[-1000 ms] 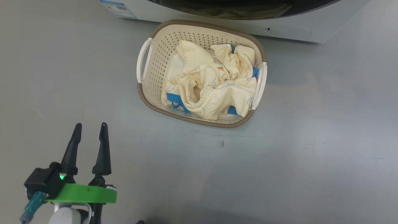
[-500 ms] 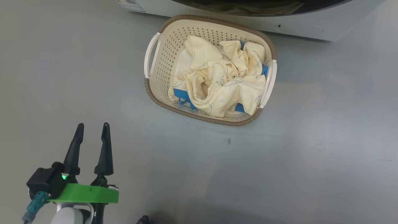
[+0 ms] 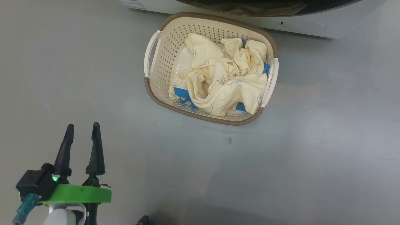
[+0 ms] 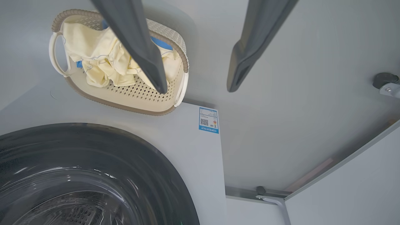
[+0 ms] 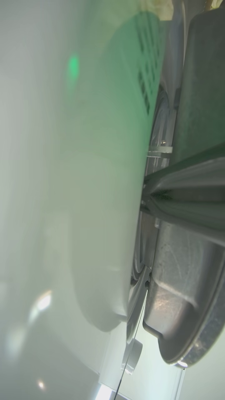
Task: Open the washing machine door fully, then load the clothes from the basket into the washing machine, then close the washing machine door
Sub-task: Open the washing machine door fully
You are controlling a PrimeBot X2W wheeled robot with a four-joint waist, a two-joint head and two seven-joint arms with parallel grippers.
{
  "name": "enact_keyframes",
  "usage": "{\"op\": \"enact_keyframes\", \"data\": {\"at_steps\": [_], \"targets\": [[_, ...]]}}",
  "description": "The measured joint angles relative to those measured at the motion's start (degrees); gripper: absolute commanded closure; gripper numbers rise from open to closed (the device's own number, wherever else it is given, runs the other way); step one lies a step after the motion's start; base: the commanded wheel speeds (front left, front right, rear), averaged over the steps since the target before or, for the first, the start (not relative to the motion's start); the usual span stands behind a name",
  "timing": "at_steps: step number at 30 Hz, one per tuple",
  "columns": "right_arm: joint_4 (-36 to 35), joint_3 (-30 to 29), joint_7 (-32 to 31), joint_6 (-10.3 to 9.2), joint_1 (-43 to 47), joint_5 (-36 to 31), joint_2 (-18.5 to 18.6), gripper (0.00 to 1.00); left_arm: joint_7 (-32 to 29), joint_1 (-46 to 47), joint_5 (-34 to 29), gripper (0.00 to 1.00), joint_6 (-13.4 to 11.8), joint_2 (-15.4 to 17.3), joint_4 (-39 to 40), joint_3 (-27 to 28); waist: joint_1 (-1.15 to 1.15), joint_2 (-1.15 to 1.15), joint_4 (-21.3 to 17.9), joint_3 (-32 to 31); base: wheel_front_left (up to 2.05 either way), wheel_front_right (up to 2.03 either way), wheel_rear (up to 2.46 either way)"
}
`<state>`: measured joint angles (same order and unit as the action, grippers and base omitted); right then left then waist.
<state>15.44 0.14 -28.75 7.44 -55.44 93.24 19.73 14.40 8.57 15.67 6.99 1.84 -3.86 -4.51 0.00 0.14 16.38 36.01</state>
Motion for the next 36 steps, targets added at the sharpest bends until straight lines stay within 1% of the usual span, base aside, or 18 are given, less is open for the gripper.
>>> {"op": "enact_keyframes", "data": {"at_steps": [4, 22, 36], "targets": [[0.01, 0.37, -0.34, -0.01, -0.41, 0.02, -1.40, 1.00, 0.00, 0.12, 0.11, 0.00, 0.00, -0.01, 0.09, 0.62, 0.00, 0.00, -0.88, -0.23, 0.00, 0.00, 0.00], [-0.21, 3.25, -3.28, -0.02, -1.03, 0.64, -5.25, 1.00, 0.01, 2.33, 0.46, 0.00, 0.00, -0.04, 0.83, 2.63, 0.00, 0.00, -4.96, -0.56, 0.00, 0.00, 0.00], [-0.36, 7.19, -5.86, -0.01, 4.09, 0.53, -8.20, 1.00, 0.01, 3.52, 0.45, 0.00, 0.00, -0.07, -0.65, 3.37, 0.00, 0.00, -8.90, -4.49, 0.00, 0.00, 0.00]]}}
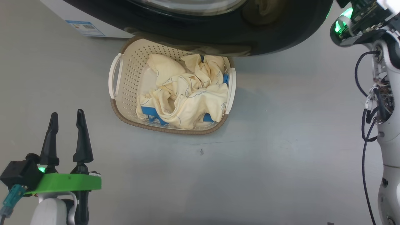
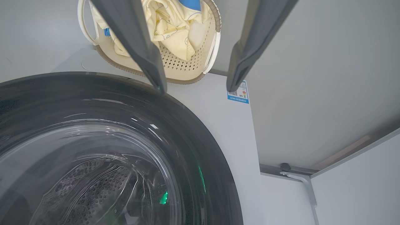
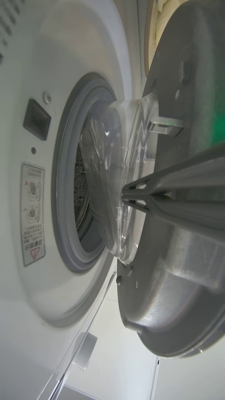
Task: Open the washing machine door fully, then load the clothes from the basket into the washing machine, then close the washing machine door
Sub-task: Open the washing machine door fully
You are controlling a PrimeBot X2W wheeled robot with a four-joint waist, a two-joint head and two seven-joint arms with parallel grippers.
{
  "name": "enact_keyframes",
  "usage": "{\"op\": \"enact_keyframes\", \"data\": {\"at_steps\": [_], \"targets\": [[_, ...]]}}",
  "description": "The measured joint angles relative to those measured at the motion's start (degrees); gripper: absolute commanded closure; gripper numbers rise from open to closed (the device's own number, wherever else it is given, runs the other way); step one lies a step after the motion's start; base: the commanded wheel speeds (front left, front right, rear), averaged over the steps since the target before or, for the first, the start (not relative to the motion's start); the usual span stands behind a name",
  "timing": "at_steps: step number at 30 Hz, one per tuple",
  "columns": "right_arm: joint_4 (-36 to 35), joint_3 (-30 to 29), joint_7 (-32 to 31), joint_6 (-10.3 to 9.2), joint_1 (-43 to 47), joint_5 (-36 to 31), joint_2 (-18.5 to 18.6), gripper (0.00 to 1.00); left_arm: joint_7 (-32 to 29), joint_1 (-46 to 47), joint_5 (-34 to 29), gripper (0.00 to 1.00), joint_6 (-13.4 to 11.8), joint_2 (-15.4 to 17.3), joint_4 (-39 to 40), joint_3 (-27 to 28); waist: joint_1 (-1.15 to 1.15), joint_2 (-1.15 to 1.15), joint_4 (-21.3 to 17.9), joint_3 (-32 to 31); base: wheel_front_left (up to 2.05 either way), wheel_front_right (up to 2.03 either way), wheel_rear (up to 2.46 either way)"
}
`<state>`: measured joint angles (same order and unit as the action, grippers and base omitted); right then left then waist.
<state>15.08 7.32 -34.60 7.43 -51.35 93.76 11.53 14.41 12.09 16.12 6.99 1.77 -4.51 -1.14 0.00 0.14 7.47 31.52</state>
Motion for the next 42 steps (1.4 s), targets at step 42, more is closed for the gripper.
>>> {"op": "enact_keyframes", "data": {"at_steps": [42], "targets": [[-1.12, 14.78, -9.88, 0.01, 21.73, 0.03, -6.36, 1.00, 0.00, -4.24, 3.07, 0.00, 0.00, 0.02, -4.65, -1.79, 0.00, 0.00, 1.35, -17.23, 0.00, 0.00, 0.00]]}}
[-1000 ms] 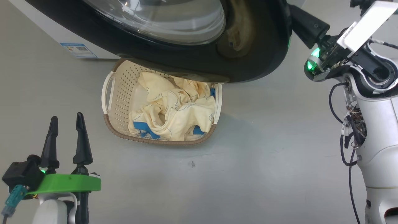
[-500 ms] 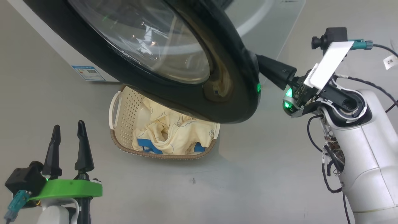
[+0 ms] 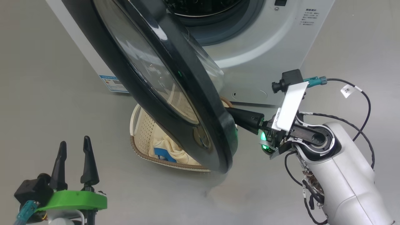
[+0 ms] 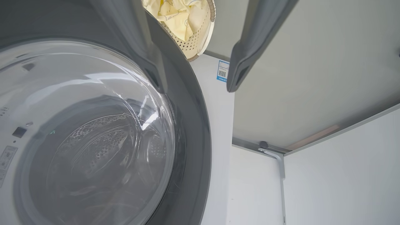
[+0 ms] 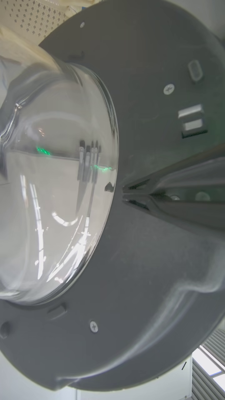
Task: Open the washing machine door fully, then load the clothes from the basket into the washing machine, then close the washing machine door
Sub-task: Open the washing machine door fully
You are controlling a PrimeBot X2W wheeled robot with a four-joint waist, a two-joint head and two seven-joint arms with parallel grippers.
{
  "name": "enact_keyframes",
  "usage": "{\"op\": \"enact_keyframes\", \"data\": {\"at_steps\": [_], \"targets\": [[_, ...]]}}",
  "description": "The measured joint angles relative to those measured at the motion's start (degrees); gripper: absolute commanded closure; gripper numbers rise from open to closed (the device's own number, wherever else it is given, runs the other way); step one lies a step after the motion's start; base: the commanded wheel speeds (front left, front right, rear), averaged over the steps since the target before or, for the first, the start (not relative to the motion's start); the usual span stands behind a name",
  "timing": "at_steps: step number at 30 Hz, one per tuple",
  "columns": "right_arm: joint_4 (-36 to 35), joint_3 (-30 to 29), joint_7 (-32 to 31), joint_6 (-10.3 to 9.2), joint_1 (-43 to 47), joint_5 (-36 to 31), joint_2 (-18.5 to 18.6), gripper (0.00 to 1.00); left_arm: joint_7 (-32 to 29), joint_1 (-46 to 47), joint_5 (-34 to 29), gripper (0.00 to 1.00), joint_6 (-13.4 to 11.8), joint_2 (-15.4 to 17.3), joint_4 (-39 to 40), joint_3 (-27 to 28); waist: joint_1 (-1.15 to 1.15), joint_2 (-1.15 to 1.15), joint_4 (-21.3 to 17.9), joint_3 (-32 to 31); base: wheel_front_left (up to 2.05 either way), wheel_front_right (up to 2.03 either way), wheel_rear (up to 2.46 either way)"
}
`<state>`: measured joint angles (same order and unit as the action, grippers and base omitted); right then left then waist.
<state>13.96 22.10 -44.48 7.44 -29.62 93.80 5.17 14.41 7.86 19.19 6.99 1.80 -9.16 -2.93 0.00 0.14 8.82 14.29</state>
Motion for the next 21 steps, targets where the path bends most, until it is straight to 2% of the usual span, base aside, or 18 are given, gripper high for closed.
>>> {"op": "enact_keyframes", "data": {"at_steps": [21], "targets": [[-1.15, 8.46, 0.73, 0.00, 5.11, 1.55, -1.08, 1.00, 0.00, -1.75, 2.45, 0.00, 0.00, 0.02, -0.55, -2.14, 0.00, 0.00, 7.26, -4.92, 0.00, 0.00, 0.00]]}}
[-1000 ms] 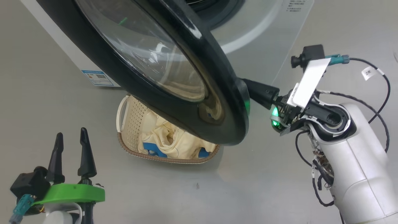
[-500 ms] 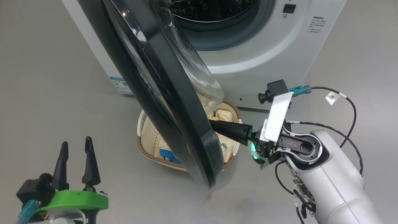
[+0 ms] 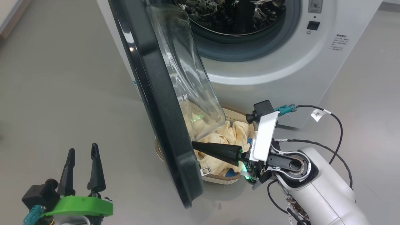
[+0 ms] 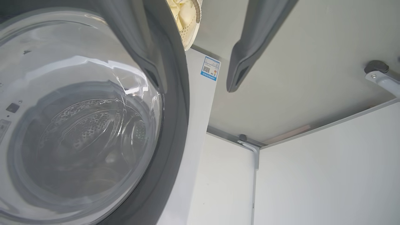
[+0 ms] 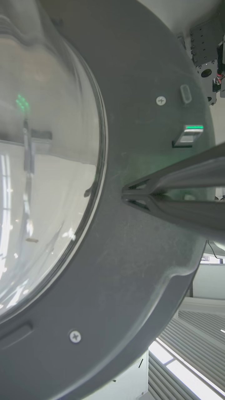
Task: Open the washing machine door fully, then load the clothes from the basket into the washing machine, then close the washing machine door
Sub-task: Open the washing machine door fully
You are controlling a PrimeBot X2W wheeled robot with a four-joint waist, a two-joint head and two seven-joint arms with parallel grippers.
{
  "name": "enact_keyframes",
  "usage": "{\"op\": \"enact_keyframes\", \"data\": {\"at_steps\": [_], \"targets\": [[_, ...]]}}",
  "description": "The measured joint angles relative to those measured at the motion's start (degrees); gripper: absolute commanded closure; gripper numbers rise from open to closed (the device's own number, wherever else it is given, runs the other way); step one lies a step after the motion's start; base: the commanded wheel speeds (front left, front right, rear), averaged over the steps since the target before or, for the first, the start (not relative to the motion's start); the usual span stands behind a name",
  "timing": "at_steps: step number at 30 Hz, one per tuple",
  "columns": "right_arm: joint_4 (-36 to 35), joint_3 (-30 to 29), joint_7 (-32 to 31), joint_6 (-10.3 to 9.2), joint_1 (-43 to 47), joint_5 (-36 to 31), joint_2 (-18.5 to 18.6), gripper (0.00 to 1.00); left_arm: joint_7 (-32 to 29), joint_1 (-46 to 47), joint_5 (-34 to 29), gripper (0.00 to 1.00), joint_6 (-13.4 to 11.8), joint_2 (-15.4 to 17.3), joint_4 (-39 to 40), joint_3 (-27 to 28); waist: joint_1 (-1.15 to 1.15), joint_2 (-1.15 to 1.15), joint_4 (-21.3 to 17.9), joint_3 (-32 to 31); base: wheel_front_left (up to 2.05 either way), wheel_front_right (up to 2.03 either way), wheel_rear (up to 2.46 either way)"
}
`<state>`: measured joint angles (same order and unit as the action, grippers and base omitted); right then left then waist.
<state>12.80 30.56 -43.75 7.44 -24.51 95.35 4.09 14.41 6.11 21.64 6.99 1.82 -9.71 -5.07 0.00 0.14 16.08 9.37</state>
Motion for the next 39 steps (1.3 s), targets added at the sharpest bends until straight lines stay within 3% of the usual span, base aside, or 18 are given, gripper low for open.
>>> {"op": "enact_keyframes", "data": {"at_steps": [12, 22, 36, 37, 38, 39], "targets": [[-2.09, 5.70, 5.79, 0.00, 1.04, 6.56, 0.00, 1.00, 0.00, -1.92, 0.08, 0.00, 0.00, 0.02, -0.42, -0.88, 0.00, 0.00, 3.83, -3.16, 0.00, 0.00, 0.00], [-1.48, 8.97, 10.83, 0.00, 0.94, 7.12, -0.03, 1.00, 0.00, -2.26, 0.03, 0.00, 0.00, 0.04, -0.36, -0.73, 0.00, 0.00, 5.93, -4.82, 0.00, 0.00, 0.00], [-1.37, 11.59, 14.37, 0.00, 0.62, 6.44, -0.12, 1.00, -0.01, -4.06, -0.53, 0.00, 0.00, 0.10, 0.05, 3.08, 0.00, 0.00, 4.90, -6.74, 0.00, 0.00, 0.00], [-1.62, 11.58, 14.70, 0.00, 0.60, 5.76, -0.19, 0.92, -0.01, -4.07, -0.54, 0.00, 0.00, 0.11, 0.12, 3.37, 0.00, 0.00, 4.62, -6.80, 0.00, 0.00, 0.00], [-1.81, 11.57, 14.96, 0.00, 0.55, 5.10, -0.26, 0.76, -0.01, -4.08, -0.55, 0.00, 0.00, 0.10, 0.19, 3.69, 0.00, 0.00, 4.33, -6.87, 0.00, 0.00, 0.00], [-2.02, 11.57, 15.08, 0.00, 0.51, 4.31, -0.31, 0.76, 0.00, -4.10, -0.57, 0.00, 0.00, 0.09, 0.29, 4.19, 0.00, 0.00, 4.00, -6.91, 0.00, 0.00, 0.00]]}}
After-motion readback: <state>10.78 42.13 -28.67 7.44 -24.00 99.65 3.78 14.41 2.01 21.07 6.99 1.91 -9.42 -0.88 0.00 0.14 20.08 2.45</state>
